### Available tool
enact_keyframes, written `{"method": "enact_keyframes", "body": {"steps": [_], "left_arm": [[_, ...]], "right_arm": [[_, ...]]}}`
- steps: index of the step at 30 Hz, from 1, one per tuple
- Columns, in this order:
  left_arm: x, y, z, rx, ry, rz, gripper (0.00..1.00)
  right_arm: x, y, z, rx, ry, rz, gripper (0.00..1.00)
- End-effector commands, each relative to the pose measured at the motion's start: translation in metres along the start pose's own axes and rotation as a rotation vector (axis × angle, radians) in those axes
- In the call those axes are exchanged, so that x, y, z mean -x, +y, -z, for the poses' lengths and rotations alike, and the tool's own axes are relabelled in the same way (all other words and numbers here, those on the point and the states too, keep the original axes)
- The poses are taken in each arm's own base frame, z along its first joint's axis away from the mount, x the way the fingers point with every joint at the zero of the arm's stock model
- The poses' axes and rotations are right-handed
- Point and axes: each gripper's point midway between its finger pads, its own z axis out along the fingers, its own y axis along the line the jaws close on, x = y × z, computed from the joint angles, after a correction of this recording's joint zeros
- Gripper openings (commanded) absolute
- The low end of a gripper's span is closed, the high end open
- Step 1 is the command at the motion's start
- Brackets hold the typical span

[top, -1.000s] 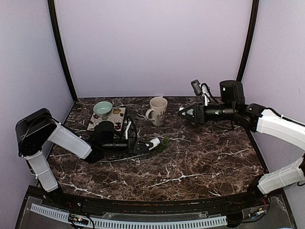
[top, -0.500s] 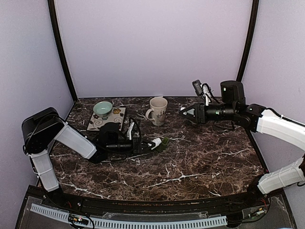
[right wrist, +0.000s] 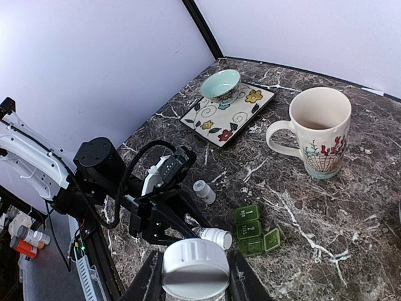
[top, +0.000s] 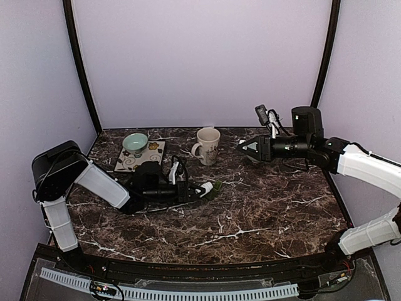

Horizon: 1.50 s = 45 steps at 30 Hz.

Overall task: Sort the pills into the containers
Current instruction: Pour the pill into the compartment of the pill container.

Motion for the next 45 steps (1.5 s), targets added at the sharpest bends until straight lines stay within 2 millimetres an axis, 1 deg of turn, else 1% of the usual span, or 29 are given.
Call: {"method": "enact_keyframes", "body": {"steps": [1, 11, 30, 45], "left_arm": [[0.008, -0.004, -0.004, 0.008, -0.018, -0.027, 0.11], [0.004, 0.0, -0.004, 0.038, -0.011, -0.019, 0.11], [-0.005, 0.008, -0.013, 0.079, 0.035, -0.006, 0.11], [-0.005, 0.01, -0.012, 0.095, 0.026, -0.009, 0.11]], "right_arm": [[0.01, 0.001, 0.001, 0.026, -0.041, 0.011, 0.14], [0.009, -0.002, 0.002, 0.026, -0.042, 0.006, 0.14], [0.01, -0.004, 0.003, 0.029, -0.046, 0.003, 0.13], [0.007, -0.005, 0.002, 0.039, -0.042, -0.004, 0.13]]}}
